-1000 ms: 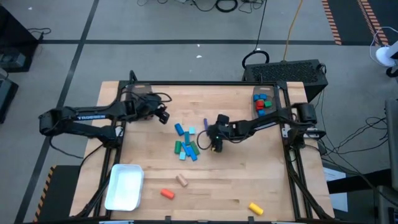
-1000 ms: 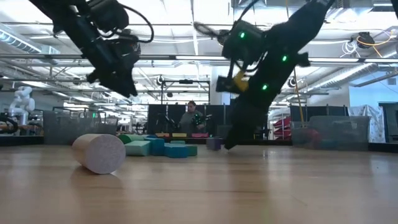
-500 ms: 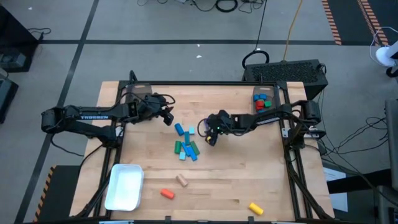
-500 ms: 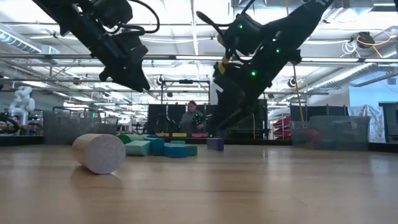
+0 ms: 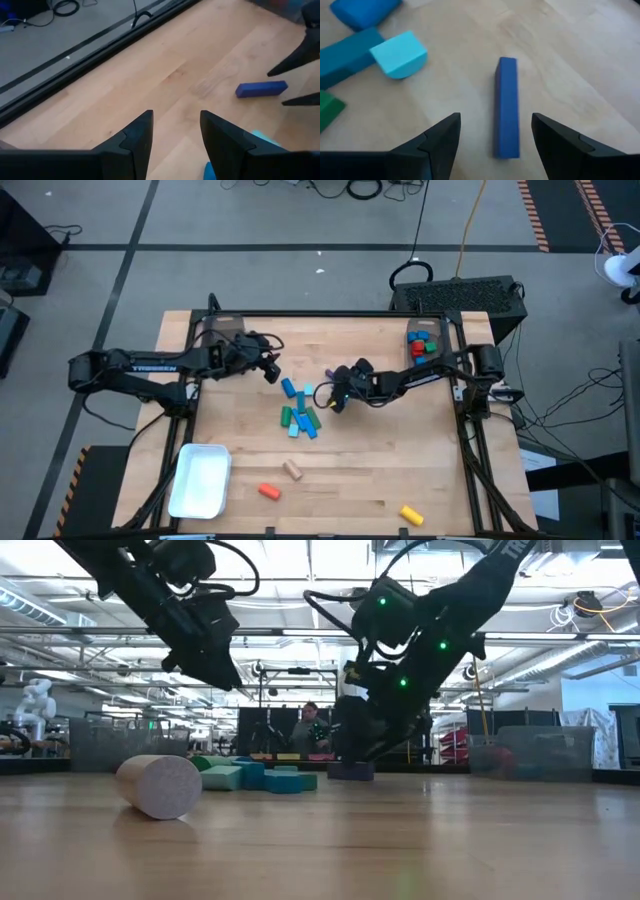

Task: Sort blocks by size
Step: Put the blue rectangular block into the left black bin

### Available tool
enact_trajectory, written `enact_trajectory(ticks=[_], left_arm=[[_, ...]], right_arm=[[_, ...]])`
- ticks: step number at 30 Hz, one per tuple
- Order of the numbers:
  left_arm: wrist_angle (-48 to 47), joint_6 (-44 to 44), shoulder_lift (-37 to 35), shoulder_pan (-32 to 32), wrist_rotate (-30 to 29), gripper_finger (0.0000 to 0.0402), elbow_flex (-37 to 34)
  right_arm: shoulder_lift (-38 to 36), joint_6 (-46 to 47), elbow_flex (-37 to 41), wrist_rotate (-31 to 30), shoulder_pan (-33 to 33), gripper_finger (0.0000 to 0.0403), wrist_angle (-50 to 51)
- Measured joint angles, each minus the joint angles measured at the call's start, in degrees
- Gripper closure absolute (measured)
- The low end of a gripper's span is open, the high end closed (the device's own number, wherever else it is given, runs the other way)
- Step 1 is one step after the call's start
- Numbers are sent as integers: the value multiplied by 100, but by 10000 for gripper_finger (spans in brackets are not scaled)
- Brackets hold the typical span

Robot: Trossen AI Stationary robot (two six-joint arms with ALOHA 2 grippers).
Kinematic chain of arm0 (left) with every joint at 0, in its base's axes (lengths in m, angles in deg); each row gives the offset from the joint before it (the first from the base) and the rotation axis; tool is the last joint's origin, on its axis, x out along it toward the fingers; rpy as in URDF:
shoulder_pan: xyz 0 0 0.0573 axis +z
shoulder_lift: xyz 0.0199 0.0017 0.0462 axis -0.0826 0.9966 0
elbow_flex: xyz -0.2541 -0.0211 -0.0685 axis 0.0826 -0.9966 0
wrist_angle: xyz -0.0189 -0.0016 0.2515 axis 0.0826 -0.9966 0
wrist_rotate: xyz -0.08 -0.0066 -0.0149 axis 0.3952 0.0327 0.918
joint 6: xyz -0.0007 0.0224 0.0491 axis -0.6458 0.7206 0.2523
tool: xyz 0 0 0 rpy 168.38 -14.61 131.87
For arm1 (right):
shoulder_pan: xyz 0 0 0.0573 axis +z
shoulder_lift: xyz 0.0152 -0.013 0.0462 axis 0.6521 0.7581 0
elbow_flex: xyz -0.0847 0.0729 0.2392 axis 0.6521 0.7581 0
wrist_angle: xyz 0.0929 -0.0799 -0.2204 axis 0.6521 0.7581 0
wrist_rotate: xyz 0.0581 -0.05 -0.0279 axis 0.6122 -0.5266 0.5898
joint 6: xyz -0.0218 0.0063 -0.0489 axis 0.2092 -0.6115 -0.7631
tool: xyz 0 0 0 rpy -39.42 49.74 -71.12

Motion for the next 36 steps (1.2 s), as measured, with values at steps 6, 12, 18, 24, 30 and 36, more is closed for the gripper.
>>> enact_trajectory(ticks=[6, 12, 18, 24, 30, 36], left_arm=[[264, 289, 272, 0, 15, 235, -2], [684, 743, 745, -7, 503, 235, -4], [1326, 1468, 1246, -65, 998, 235, -5], [1766, 1993, 1641, -115, 1462, 235, -7], [1969, 2403, 1898, -125, 2038, 235, -7], [2211, 2868, 2088, -246, 2297, 235, -7]], right_arm=[[80, -174, -7, -2, -30, 190, 102], [303, -345, -13, 245, -109, 234, 9], [367, -727, -20, 288, -106, 303, -167], [394, -1215, -4, 281, -37, 364, -523], [400, -1379, 4, 300, 63, 361, -742], [285, -1538, 4, 300, 200, 356, -951]])
